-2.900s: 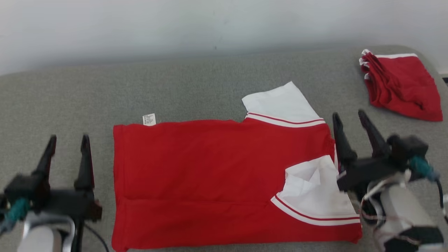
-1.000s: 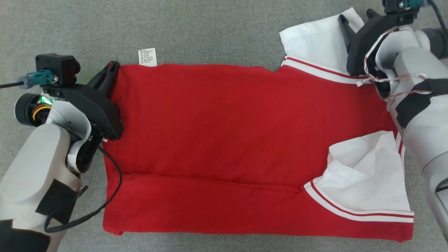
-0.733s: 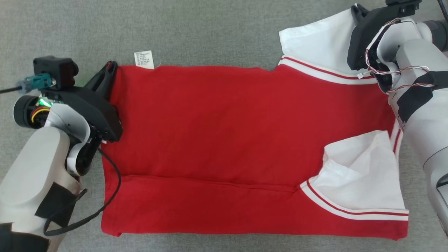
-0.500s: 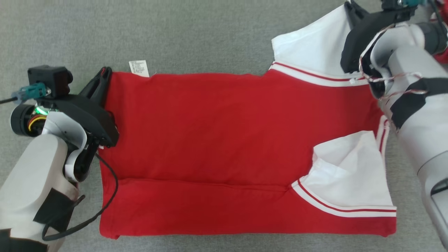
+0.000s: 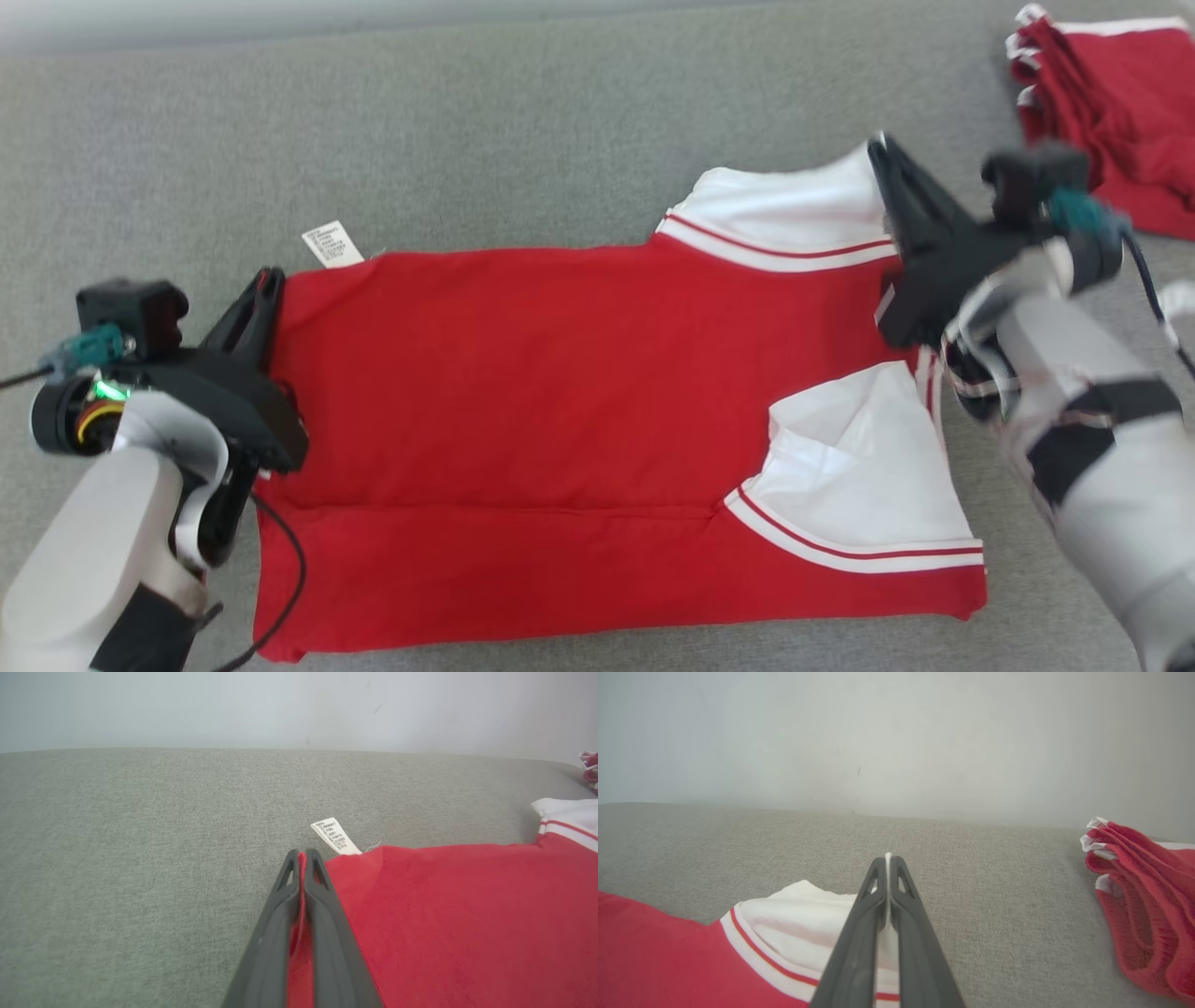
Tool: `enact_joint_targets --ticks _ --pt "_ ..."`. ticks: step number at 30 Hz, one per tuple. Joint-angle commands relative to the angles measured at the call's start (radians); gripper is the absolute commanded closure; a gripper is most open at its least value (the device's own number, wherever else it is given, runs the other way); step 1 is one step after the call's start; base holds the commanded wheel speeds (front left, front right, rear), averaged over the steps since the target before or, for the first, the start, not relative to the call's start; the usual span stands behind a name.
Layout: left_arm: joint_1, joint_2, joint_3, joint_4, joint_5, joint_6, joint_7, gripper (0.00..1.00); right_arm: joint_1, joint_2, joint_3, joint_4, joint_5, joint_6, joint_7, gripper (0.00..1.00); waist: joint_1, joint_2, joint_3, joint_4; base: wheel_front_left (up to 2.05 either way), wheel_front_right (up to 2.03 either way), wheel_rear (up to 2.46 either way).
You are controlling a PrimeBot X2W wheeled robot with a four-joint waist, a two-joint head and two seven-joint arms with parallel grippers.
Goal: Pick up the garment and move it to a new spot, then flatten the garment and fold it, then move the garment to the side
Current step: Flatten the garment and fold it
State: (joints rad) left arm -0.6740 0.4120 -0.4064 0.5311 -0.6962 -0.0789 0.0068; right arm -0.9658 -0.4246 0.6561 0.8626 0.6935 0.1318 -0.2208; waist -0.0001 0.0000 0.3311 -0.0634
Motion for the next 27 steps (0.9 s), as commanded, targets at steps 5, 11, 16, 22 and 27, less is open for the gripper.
enact_joint_targets --ticks 5,11,16,22,27 --pt "0.071 0.017 -0.003 -0.041 -0.007 0.012 -0.021 1.00 0.161 -0.049 -0.020 -0.142 0.045 -0.003 -0.029 1.00 0.0001 0.0000 -0.047 -0.019 0.00 0.00 0.00" --pt "0.133 0.032 -0.008 -0.091 -0.002 0.026 -0.039 1.00 0.336 -0.072 -0.098 -0.282 0.062 -0.003 -0.040 1.00 0.0001 0.0000 -0.072 -0.019 0.00 0.00 0.00" --pt "0.195 0.042 -0.011 -0.136 0.001 0.035 -0.063 1.00 0.456 -0.068 -0.174 -0.376 0.064 -0.003 -0.043 1.00 0.0001 0.0000 -0.089 -0.023 0.00 0.00 0.00" --pt "0.315 0.051 -0.018 -0.228 0.011 0.068 -0.107 1.00 0.649 -0.054 -0.304 -0.517 0.052 -0.003 -0.039 1.00 0.0001 0.0000 -0.112 -0.011 0.00 0.00 0.00" --pt "0.400 0.048 -0.013 -0.288 0.004 0.100 -0.140 1.00 0.804 -0.021 -0.417 -0.639 0.022 -0.003 0.001 1.00 0.0001 0.0000 -0.123 0.000 0.00 0.00 0.00"
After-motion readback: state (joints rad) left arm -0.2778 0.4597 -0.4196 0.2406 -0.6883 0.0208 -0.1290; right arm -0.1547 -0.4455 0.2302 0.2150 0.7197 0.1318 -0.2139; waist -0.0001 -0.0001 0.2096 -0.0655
